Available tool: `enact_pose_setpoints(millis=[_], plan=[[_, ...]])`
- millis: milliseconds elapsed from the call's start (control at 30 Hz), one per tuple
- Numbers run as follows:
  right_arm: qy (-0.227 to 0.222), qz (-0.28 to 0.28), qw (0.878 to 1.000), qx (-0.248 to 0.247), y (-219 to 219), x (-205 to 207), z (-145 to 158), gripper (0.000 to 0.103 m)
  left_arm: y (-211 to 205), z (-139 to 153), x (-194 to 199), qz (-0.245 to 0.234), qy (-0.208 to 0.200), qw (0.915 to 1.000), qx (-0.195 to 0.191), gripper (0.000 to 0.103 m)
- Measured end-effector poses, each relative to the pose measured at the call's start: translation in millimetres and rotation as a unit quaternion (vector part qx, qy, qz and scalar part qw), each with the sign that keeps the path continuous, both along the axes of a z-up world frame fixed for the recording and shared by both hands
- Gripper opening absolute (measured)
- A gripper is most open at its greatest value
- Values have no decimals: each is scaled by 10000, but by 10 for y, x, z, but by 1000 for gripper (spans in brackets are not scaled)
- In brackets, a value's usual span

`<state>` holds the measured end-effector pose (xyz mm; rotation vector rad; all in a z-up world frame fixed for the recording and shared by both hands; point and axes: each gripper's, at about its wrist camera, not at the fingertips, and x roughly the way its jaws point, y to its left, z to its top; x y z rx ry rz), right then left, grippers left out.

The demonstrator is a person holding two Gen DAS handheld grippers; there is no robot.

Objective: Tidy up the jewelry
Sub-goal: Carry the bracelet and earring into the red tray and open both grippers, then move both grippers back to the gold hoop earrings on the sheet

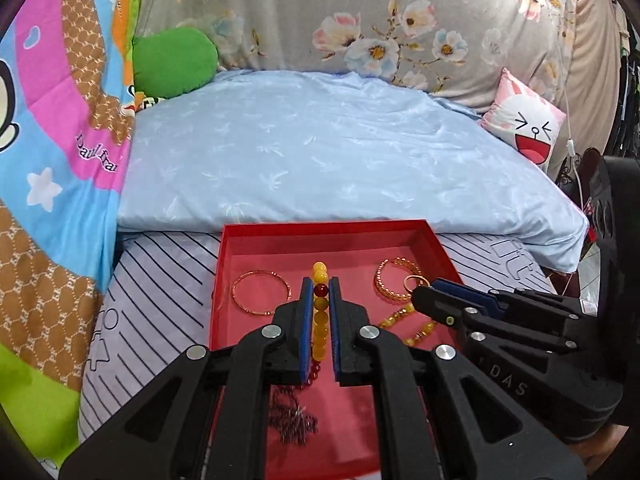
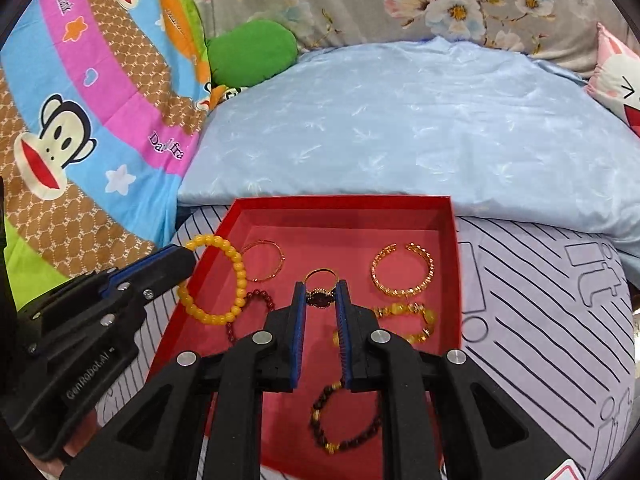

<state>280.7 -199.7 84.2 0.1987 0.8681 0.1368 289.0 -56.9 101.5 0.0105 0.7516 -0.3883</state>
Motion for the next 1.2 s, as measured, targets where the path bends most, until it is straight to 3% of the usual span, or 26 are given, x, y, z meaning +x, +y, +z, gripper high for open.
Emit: enact_pose_setpoints(millis=[267,567,733,1200], plan=[[313,14,9995,31,-9,323,-236,14,-86,-276,307,31,340,9993,120,8],[356,39,9992,-152,25,415,-299,18,-133,-312,384,121,260,9993,250,8],[243,26,9996,-155,12,380,-234,25,-98,-292,378,160,276,9992,224,10],[-154,61,9993,-327,39,-167,77,25,-42,16,-81,125,-81,9995,282,14]])
